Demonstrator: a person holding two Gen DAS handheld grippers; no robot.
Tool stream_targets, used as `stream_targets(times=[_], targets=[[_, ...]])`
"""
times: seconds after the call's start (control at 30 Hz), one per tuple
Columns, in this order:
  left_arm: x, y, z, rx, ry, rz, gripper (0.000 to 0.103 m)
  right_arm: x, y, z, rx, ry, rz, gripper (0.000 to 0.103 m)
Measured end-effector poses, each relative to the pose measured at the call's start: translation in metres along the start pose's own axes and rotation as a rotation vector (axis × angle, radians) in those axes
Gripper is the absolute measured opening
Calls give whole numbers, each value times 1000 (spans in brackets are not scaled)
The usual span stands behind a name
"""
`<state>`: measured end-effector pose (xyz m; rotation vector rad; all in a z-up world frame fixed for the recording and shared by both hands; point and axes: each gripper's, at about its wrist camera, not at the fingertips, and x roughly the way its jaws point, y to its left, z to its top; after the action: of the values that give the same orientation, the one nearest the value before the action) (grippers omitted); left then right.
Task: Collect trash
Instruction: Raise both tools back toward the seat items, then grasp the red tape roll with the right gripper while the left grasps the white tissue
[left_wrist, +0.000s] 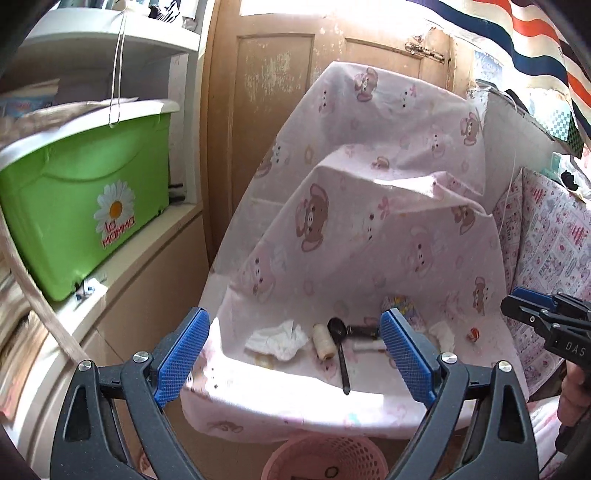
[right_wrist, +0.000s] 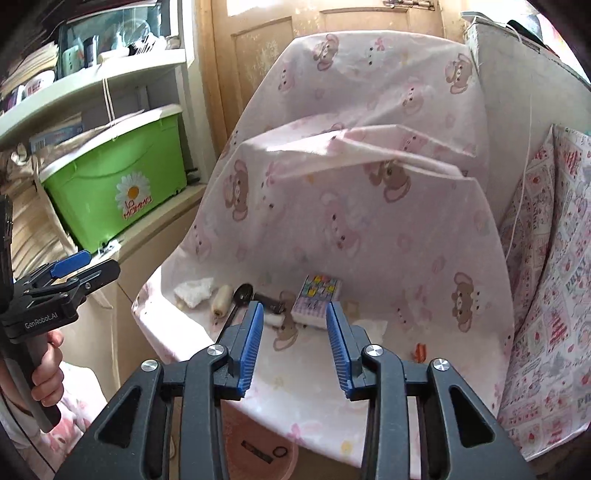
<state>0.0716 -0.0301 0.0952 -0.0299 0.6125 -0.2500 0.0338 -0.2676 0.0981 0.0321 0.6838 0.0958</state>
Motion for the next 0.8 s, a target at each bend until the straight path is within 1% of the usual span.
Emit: stream_targets(times=[0.03,0.07,0.13,0.2,0.27,0.33,0.37,0.43,0.47,0.53,0.57,0.63,0.67,0.7,0.77,0.8], targets=[[3,0,10,4,8,-18,93,-2,-9,9,11,-16,-10,57],[7,0,17,7,24,-26,92,-2,-16,14,19,-30,-22,57],[17,4,27,-7,33,-16,90,-1,-32,20,41,-50,-42,58],[28,10,26,-23,47,7,90,8,-54,17,109,-43,-21,61],[40,18,15,-37,66,25,91,24,-81,6,234,3,36,62],[51,27,-1,-45,89,53,91,48,-101,-11,322,76,44,62],[59,30,-9,-45,113,74,92,61,-108,-18,345,114,34,62],[78,32,-20,-35,196,134,92,83,-119,-27,368,187,10,62],[85,33,-23,-36,225,149,92,91,-123,-30,381,210,9,62],[93,36,-25,-60,241,139,92,106,-130,-35,428,256,42,62],[95,38,-25,-70,244,145,92,114,-133,-38,463,281,70,62],[97,41,-27,-85,251,160,92,128,-135,-46,516,334,100,60],[98,44,-28,-101,257,161,92,133,-136,-49,542,351,109,57],[99,46,-29,-118,268,159,92,137,-137,-51,563,362,115,50],[101,50,-29,-146,287,147,92,137,-140,-52,594,357,110,47],[100,52,-29,-156,289,146,92,134,-142,-50,592,340,75,46]])
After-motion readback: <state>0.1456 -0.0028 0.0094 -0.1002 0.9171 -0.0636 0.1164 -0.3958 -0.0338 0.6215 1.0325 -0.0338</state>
